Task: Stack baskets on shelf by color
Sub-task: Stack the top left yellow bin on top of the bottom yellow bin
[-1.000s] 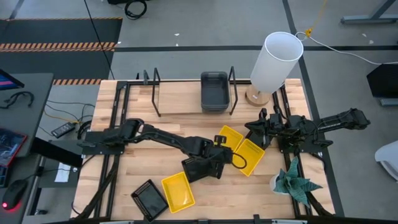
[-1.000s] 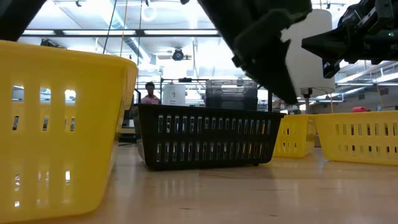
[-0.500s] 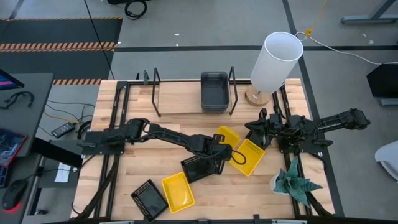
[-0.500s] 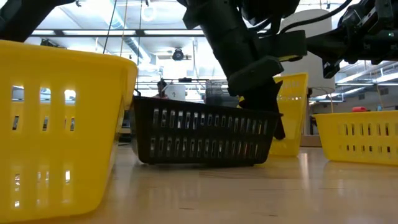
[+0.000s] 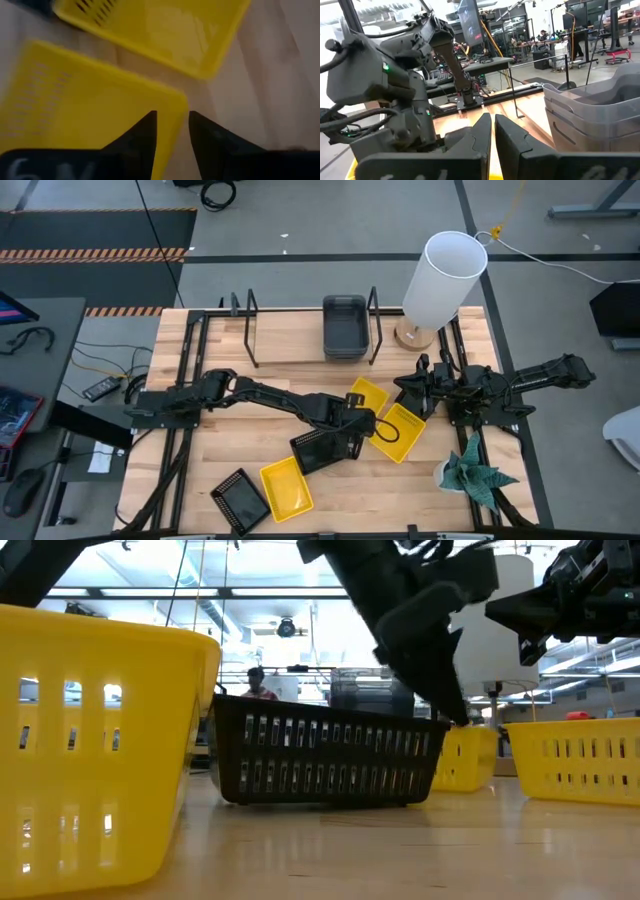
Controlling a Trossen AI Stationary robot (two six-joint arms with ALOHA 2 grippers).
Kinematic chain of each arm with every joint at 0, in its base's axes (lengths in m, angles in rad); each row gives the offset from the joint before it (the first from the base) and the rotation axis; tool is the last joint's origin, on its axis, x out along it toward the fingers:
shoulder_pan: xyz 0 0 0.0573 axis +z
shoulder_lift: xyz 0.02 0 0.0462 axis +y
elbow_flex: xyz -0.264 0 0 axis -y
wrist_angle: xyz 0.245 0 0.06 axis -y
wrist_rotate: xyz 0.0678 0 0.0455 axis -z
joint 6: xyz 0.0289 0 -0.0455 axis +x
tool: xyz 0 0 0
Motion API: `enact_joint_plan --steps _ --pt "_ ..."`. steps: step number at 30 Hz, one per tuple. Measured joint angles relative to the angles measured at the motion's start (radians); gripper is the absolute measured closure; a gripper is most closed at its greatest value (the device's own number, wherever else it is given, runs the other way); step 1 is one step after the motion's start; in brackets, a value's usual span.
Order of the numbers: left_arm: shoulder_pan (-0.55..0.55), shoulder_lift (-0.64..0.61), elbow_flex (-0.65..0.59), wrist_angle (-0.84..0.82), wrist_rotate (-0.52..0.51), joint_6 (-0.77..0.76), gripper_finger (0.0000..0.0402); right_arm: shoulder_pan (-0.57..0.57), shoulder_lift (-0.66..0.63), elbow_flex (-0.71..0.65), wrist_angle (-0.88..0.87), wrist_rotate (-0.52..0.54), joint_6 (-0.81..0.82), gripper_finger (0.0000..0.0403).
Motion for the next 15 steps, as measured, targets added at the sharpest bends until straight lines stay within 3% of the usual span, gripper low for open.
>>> enact_joint_plan --steps 7,15 --pt "0.003 0.002 -0.001 -0.058 0.03 0.046 0.0277 0.0 0.0 0.0 0.0 0.0 0.0 0.0375" --pt "0.001 0.002 -0.057 -0.048 -0.043 0.139 0.0276 0.0 0.0 0.0 0.0 0.0 0.0 0.0375"
